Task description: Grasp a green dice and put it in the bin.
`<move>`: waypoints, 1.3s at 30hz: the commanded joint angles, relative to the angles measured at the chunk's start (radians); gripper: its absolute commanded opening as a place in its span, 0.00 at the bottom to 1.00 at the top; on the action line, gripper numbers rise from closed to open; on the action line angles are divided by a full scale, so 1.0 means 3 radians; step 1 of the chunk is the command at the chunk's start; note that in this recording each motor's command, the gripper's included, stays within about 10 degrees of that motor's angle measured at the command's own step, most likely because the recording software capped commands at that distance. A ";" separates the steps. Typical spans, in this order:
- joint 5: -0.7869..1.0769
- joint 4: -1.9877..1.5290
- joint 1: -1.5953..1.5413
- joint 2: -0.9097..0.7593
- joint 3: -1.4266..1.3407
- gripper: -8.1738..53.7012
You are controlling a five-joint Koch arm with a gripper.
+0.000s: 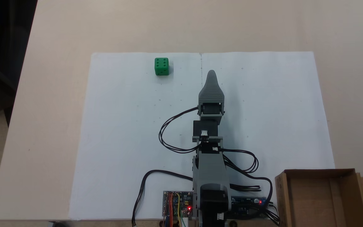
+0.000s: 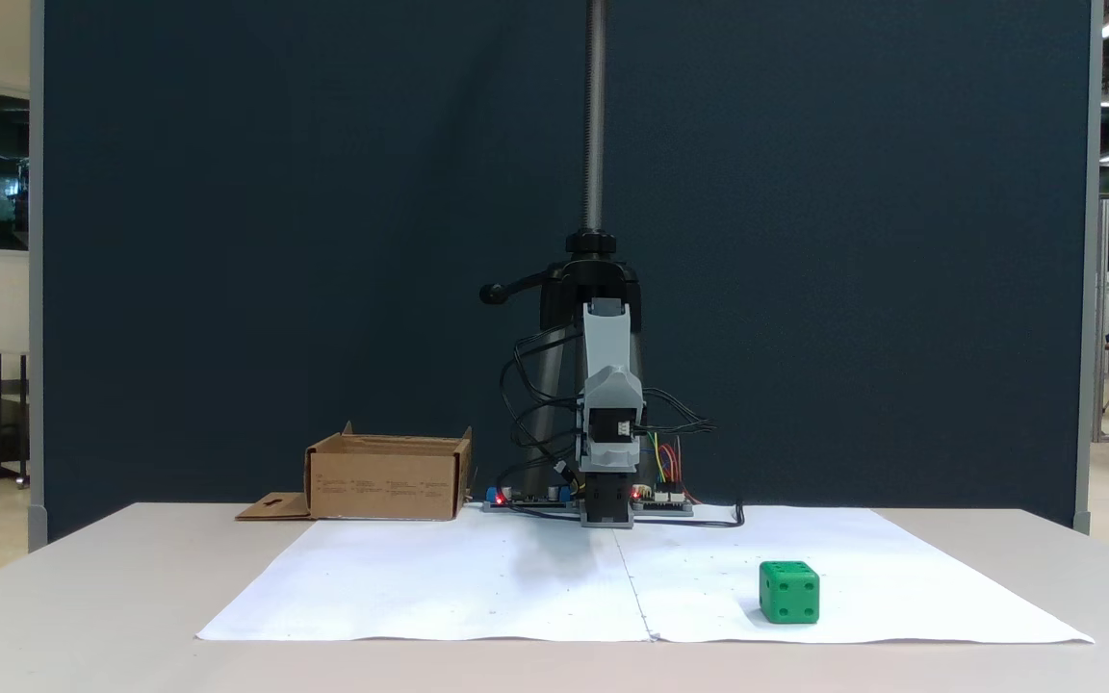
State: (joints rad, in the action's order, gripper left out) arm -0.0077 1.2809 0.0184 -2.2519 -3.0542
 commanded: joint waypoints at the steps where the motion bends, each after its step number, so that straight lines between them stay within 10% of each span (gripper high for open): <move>1: 0.0245 -0.0036 0.0010 -0.0337 0.0031 0.80; 20: 0.0353 -0.3241 -0.0644 -0.0286 0.1861 0.80; 39: 0.0026 -0.6784 -0.0685 0.2091 0.4561 0.81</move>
State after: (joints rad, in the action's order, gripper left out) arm 0.0061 -0.6381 -0.1733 -1.6460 -1.7641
